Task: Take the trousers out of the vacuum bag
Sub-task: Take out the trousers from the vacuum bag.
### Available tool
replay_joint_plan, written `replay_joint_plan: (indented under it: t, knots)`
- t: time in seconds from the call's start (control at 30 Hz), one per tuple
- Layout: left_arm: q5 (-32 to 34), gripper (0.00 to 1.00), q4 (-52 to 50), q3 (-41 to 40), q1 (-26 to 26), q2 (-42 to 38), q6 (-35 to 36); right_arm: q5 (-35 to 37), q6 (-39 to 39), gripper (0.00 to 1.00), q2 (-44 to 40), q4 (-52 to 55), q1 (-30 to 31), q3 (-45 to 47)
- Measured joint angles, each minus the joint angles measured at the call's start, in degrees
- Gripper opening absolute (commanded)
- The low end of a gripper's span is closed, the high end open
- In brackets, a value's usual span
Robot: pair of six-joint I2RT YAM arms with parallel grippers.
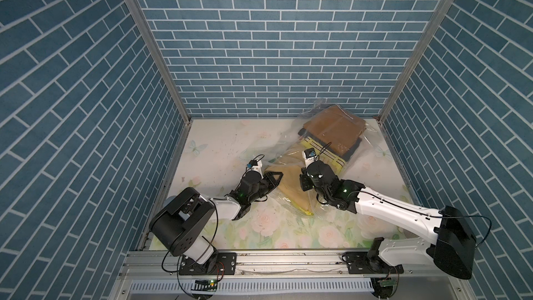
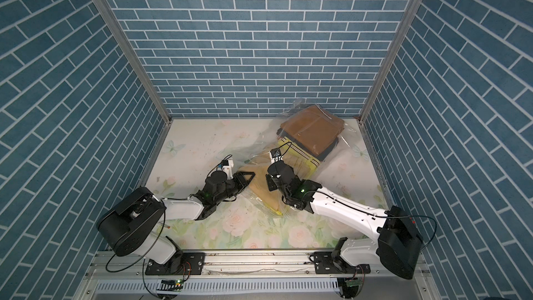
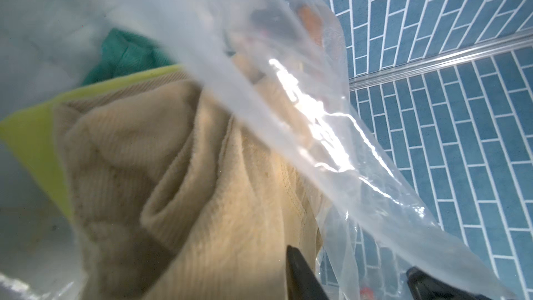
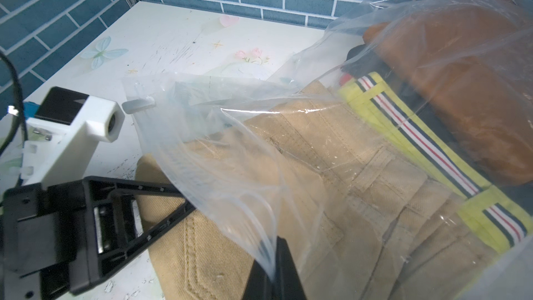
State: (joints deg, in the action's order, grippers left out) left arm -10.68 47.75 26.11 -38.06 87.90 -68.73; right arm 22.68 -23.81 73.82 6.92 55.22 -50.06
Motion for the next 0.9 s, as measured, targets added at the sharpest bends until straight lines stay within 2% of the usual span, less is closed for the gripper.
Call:
replay_joint_plan:
  t: [0.13, 0.43, 0.6, 0.67, 0.73, 0.9]
  knots:
    - [-0.8, 0.47, -0.3, 1.2, 0.0, 0.1, 1.3, 0.0, 0.0, 0.00, 0.0, 0.0, 0.0, 0.0]
    - [-2.3, 0.45, 1.1, 4.5, 0.0, 6.1, 1.8, 0.0, 0.0, 0.00, 0.0, 0.0, 0.0, 0.0]
    - [-2.5, 0.24, 1.0, 6.0, 0.0, 8.0, 2.0, 0.0, 0.0, 0.00, 0.0, 0.0, 0.0, 0.0]
    - [-2.5, 0.10, 0.8, 6.2, 0.0, 8.0, 2.2, 0.0, 0.0, 0.00, 0.0, 0.1, 0.0, 0.0]
    - [-2.4, 0.02, 0.4, 6.4, 0.0, 8.0, 2.4, 0.0, 0.0, 0.00, 0.0, 0.1, 0.0, 0.0]
    - [-2.4, 0.00, -2.2, 6.4, -0.1, 5.7, 2.8, 0.2, 0.0, 0.00, 0.0, 0.2, 0.0, 0.0]
